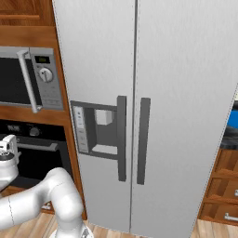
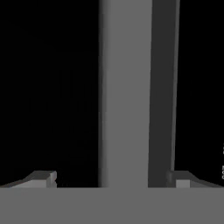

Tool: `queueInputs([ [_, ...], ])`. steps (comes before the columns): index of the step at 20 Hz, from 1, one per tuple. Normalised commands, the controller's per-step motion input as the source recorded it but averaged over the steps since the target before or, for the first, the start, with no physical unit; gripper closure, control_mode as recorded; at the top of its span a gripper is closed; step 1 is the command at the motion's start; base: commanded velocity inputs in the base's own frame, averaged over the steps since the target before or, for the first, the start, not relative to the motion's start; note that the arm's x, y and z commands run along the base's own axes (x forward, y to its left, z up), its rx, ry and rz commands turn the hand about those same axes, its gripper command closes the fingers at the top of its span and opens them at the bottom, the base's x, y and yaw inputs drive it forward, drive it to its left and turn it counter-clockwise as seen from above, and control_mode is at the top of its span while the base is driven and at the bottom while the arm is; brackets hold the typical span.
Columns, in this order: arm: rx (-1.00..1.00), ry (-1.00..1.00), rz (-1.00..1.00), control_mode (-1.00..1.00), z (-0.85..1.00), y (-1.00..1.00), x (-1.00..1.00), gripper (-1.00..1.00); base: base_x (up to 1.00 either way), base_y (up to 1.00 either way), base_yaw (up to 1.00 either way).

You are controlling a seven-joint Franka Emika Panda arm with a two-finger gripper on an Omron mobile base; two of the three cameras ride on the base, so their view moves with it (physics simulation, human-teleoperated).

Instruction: Take the fish from the oven and place it on the plate on the counter.

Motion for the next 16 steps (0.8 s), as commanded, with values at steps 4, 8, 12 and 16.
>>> queueInputs([
  [4,0.0,0.02,0.0,-1.0,0.0,0.04,0.45,-1.0,0.0,0.0,0.0],
  [8,0.0,0.02,0.0,-1.0,0.0,0.0,0.07,-1.0,0.0,0.0,0.0],
  [12,0.0,0.0,0.0,-1.0,0.0,0.0,0.0,1.0,0.0,0.0,0.0],
  [16,0.0,0.03,0.0,-1.0,-0.02,0.0,0.0,1.0,0.0,0.0,0.0],
])
